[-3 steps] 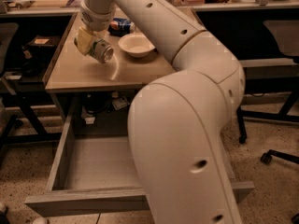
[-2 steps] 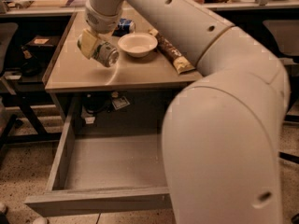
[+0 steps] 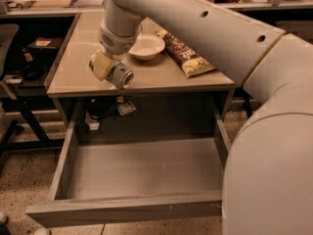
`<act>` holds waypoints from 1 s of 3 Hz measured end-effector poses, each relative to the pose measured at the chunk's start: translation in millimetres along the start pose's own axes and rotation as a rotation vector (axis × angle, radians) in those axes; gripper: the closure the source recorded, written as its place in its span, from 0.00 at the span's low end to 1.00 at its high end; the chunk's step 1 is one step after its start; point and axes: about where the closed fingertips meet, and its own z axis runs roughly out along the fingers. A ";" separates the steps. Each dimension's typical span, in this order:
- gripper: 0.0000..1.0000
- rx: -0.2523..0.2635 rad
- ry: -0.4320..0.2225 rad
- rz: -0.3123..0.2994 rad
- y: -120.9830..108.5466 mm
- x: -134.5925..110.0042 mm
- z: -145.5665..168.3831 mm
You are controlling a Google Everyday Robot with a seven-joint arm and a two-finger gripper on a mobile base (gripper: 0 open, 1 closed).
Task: Place 7up can into top drawer
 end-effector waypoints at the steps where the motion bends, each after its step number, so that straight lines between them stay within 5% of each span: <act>1: 1.00 0.009 -0.009 -0.008 -5.9 -4.4 -7.3; 3: 1.00 0.011 0.065 0.043 38.0 45.5 -41.0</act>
Offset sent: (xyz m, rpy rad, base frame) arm -0.0612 -0.0343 0.0212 -0.0575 0.0433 -0.0436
